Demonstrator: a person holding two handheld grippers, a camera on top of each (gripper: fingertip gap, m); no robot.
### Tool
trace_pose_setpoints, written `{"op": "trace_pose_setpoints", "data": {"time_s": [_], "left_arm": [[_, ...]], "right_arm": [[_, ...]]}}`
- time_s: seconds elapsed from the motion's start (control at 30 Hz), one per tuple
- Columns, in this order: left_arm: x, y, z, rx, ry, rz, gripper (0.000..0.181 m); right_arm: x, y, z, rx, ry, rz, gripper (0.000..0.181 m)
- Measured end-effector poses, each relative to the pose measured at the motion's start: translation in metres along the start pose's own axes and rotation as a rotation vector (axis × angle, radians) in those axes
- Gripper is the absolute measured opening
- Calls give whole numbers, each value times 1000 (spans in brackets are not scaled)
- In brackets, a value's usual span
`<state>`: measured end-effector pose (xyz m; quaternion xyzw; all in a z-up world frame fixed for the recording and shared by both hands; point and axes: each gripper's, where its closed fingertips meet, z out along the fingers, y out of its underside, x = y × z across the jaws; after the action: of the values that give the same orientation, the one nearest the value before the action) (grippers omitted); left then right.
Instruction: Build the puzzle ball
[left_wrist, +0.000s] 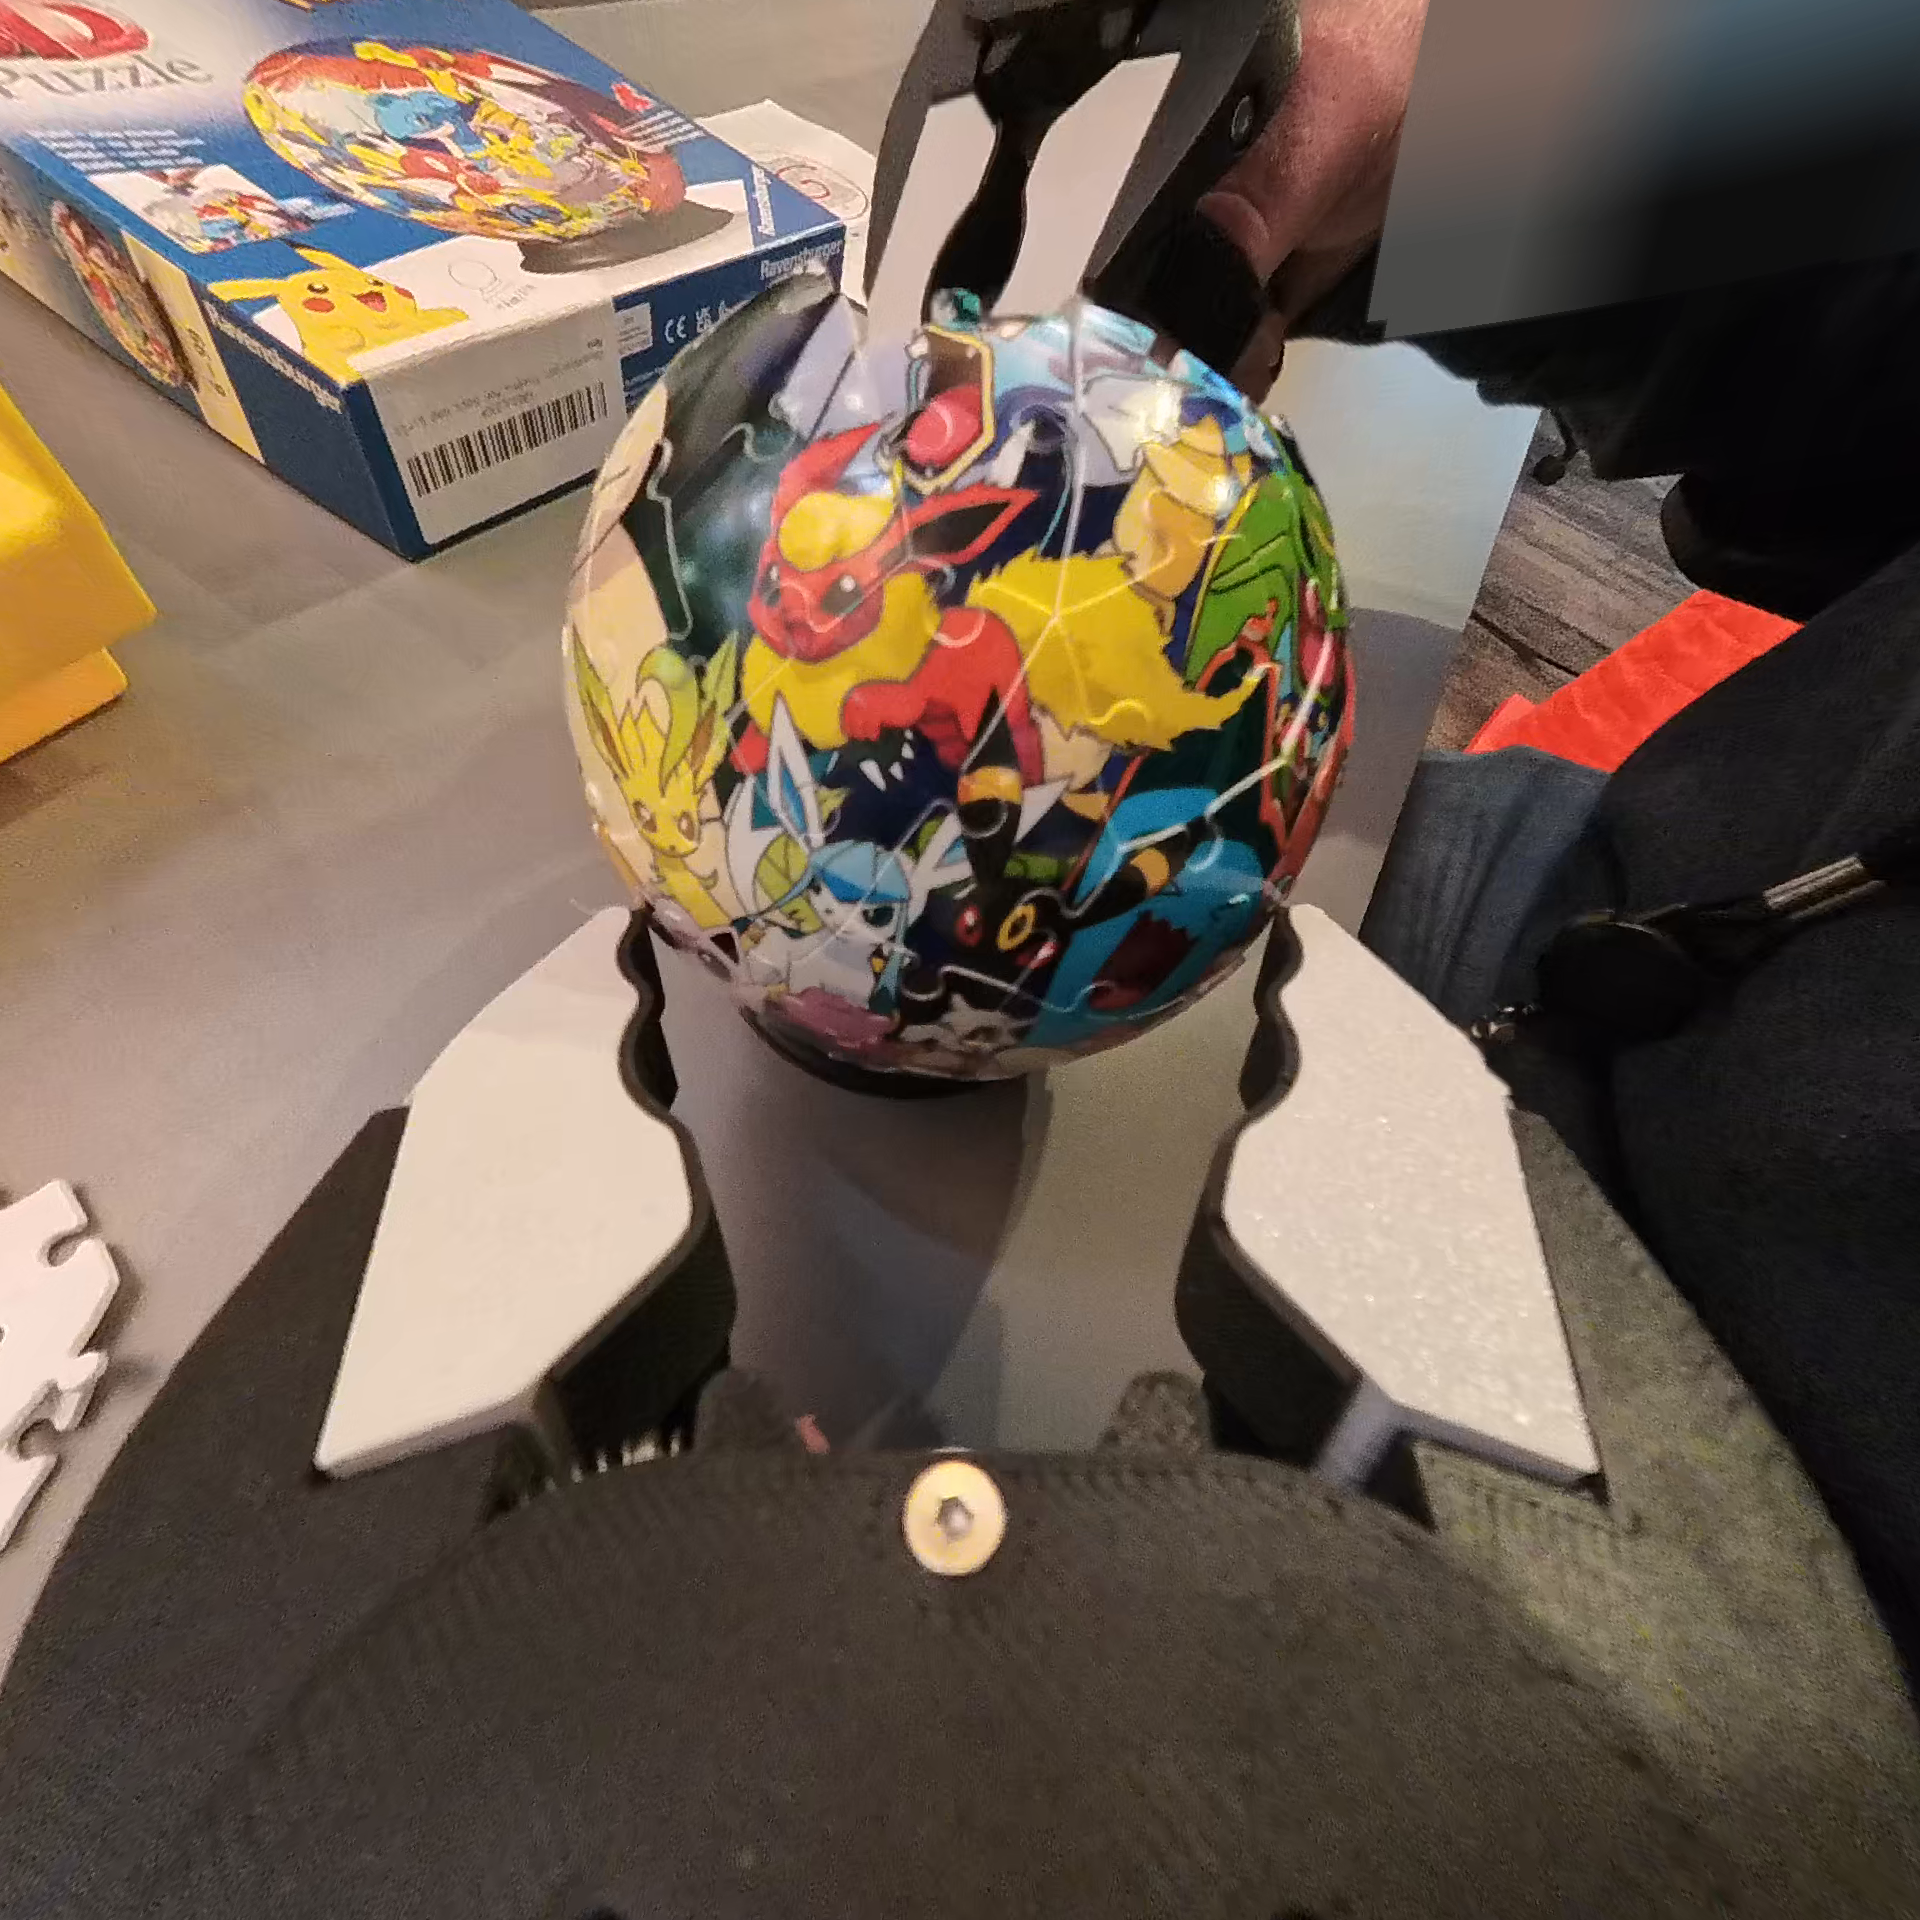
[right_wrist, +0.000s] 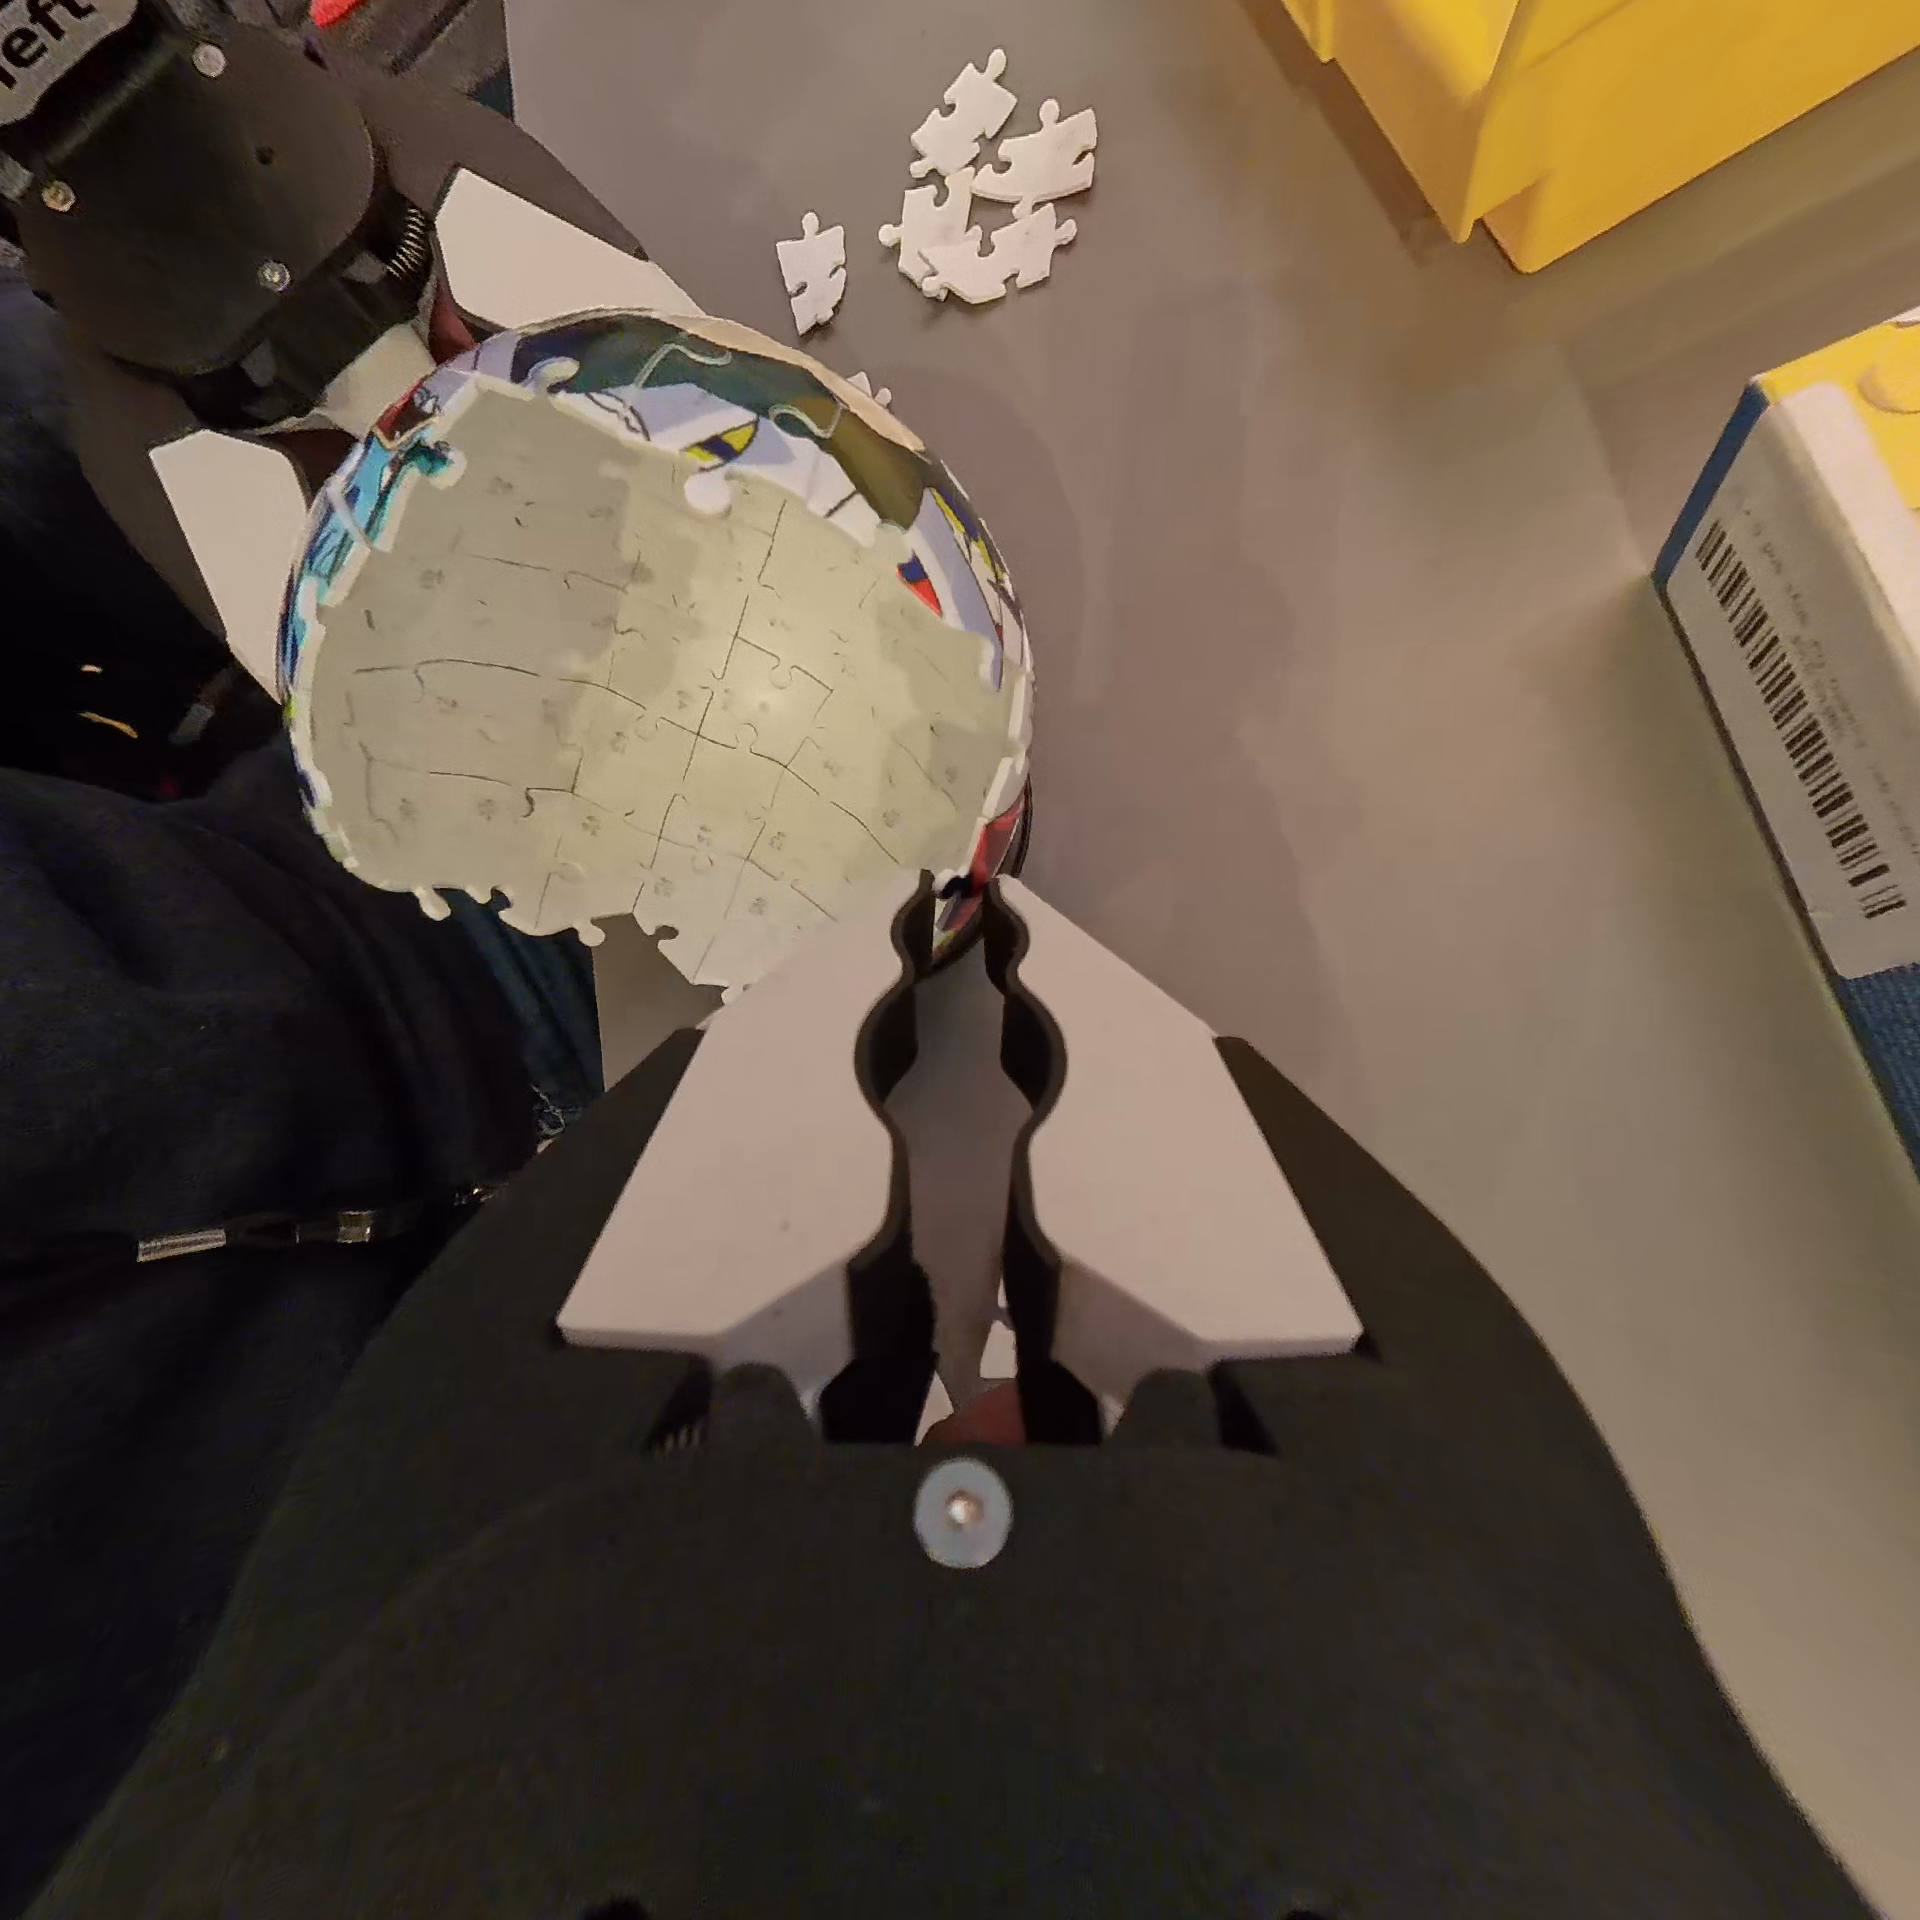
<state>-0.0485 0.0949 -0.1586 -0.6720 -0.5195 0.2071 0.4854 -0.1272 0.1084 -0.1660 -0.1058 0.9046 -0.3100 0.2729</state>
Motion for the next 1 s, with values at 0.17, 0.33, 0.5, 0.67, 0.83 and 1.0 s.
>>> {"op": "trace_pose_setpoints", "data": {"time_s": [0.17, 0.33, 0.5, 0.67, 0.83, 1.0], "left_arm": [[-1, -4, -1, 5, -8, 3, 108], [-2, -8, -2, 11, -18, 4, 108], [-1, -12, -4, 17, -29, 12, 108], [1, -12, -7, 20, -42, 13, 108], [5, -14, -8, 18, -67, 28, 107], [11, -16, -6, 27, -63, 13, 106]], "right_arm": [[1, 1, 4, -1, -22, 14, 6], [1, 2, 8, 2, -51, 28, 7], [1, 5, 16, 0, -82, 32, 7], [1, 5, 21, 8, -102, 24, 7], [1, 4, 27, -4, -112, -1, 8], [-1, 9, 33, -33, -108, -35, 12]]}}
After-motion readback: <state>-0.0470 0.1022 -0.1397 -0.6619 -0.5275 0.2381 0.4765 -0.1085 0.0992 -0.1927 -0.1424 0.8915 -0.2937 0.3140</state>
